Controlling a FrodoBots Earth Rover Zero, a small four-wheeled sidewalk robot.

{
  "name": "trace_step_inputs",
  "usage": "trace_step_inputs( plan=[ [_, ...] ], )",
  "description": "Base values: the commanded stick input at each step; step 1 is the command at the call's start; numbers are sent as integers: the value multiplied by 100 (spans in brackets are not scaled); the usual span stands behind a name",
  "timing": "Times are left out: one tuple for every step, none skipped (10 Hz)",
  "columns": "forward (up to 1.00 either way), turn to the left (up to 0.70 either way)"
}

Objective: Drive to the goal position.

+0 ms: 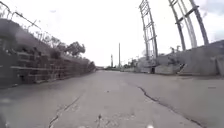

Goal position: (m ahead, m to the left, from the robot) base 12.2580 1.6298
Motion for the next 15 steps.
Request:
trace_step_inputs(
  plan=[
    [70, 0],
    [70, 0],
    [70, 0],
    [70, 0],
    [70, 0],
    [70, 0],
    [70, 0],
    [70, 0],
    [70, 0],
    [70, 0],
    [70, 0],
    [70, 0],
    [70, 0],
    [70, 0],
    [70, 0]
  ],
)
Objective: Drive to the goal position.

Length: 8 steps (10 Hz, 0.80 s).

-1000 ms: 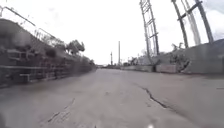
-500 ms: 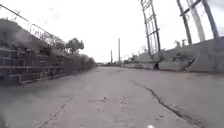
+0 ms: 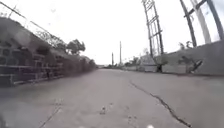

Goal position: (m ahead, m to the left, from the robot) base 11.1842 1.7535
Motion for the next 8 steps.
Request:
trace_step_inputs(
  plan=[
    [70, 0],
    [70, 0],
    [70, 0],
    [70, 0],
    [70, 0],
    [70, 0],
    [70, 0],
    [70, 0]
  ],
)
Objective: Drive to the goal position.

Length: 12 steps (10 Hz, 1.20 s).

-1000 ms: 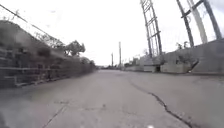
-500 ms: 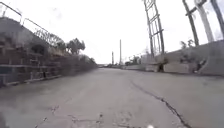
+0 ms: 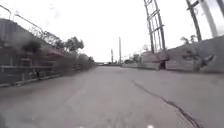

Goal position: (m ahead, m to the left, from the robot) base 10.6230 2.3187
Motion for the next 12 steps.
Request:
trace_step_inputs(
  plan=[
    [70, 0],
    [70, 0],
    [70, 0],
    [70, 0],
    [70, 0],
    [70, 0],
    [70, 0],
    [70, 0],
    [70, 0],
    [70, 0],
    [70, 0],
    [70, 0]
  ],
)
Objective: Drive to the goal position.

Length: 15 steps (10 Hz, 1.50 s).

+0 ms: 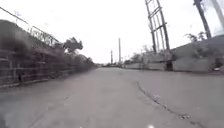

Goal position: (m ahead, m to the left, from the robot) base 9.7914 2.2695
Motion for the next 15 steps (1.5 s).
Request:
trace_step_inputs(
  plan=[
    [70, 0],
    [70, 0],
    [70, 0],
    [70, 0],
    [70, 0],
    [70, 6],
    [70, 20],
    [0, 45],
    [0, 45],
    [0, 45],
    [0, 45],
    [0, 45],
    [0, 45],
    [0, 45],
    [0, 45]
  ],
)
